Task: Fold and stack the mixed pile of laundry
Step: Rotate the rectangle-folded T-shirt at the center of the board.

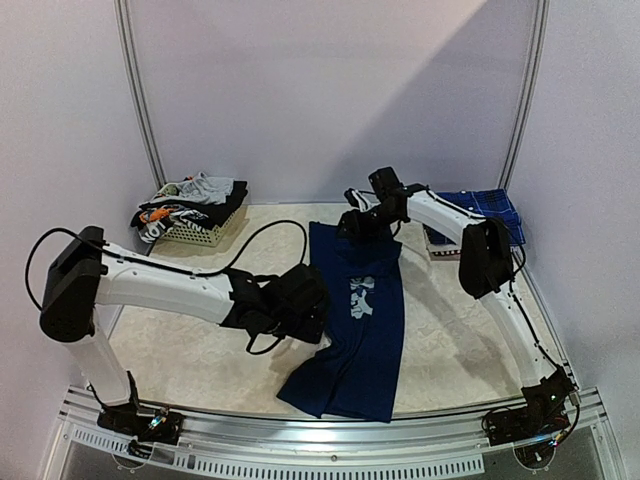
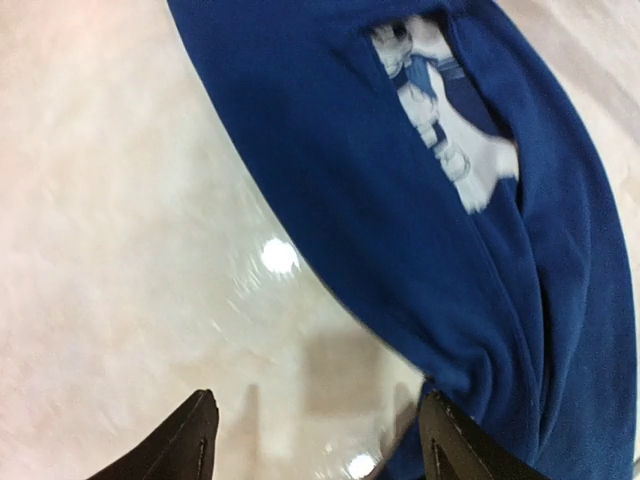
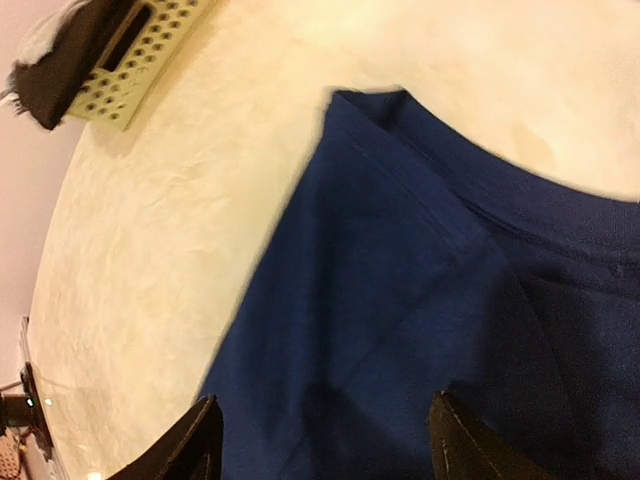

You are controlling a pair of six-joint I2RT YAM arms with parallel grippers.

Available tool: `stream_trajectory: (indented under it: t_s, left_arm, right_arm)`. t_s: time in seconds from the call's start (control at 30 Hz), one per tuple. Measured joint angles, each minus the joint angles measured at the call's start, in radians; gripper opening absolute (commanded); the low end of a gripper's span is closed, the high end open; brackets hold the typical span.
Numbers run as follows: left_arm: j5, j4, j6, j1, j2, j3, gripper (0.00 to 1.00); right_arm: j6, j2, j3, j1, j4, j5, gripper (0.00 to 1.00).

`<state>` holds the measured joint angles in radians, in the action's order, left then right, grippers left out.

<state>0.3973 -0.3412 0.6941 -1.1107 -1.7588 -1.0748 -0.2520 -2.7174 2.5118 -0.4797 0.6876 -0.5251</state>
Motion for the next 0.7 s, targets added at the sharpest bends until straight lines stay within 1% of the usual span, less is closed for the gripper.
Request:
stream_trajectory:
  t_s: [0.1, 0.27, 0.37, 0.47, 0.7]
  left_arm:
    - [0.01, -0.02, -0.078, 0.055, -0.003, -0.051, 0.68]
    - [-0.05, -0.023, -0.186, 0.194, -0.069, -0.166, 0.63]
    - [-0.109, -0.024, -0.252, 0.275, -0.149, -0.262, 0.59]
    - [-0.175, -0.04, -0.294, 0.331, -0.225, -0.352, 0.56]
    - [-0.325, -0.087, -0.354, 0.443, -0.429, -0.581, 0.51]
  right_arm:
    - [0.017, 0.071, -0.029, -0.018, -0.001, 0.012, 0.77]
    - [0.031, 0.273, -0.145, -0.035, -0.027, 0.077, 0.82]
    - [0.029, 0.444, -0.31, -0.036, -0.063, 0.135, 0.86]
    - [0.025, 0.592, -0.483, -0.035, -0.096, 0.193, 0.87]
    - [-0.029, 0.932, -0.983, -0.035, -0.198, 0.262, 0.9]
